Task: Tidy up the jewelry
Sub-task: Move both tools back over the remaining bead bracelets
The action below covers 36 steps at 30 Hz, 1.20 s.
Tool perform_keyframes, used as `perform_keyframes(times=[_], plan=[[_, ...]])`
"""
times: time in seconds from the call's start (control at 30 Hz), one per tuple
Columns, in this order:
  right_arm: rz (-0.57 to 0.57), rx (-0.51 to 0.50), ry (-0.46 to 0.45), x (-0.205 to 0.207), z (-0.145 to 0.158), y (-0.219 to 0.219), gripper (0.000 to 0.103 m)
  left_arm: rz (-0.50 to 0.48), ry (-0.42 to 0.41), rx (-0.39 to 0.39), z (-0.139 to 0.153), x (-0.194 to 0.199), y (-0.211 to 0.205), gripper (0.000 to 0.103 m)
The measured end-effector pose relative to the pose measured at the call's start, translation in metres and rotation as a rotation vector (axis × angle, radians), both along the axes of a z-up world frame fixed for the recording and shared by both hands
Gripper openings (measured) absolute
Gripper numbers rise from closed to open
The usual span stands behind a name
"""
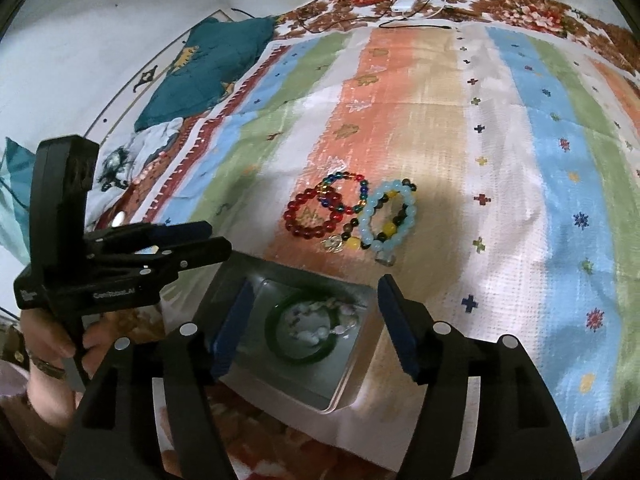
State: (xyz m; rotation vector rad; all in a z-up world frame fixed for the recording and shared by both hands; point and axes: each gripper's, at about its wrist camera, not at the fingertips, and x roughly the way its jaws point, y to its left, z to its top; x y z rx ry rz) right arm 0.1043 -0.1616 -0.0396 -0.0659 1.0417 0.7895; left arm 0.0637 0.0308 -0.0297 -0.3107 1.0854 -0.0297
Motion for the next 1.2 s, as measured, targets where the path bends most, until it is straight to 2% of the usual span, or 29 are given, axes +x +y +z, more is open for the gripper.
perform_keyframes(times=[0.23,0.37,0.73,1.2], plan=[[-0.016,-0.033,-0.004,0.017,-0.002,0.007,0.069,0.024,0.057,0.013,-0.010,0.026,0.013,0.070],[-0.034,-0.060,0.010,0.031,-0.006,0.009,0.069,0.037,0.089,-0.001,-0.017,0.044,0.022,0.071],[-0.066,-0.143,0.055,0.068,-0.025,0.018,0.069,0.027,0.164,0.082,-0.038,0.077,0.026,0.071],[-0.073,-0.225,0.091,0.095,-0.051,0.031,0.069,0.040,0.231,0.119,-0.059,0.099,0.037,0.071]])
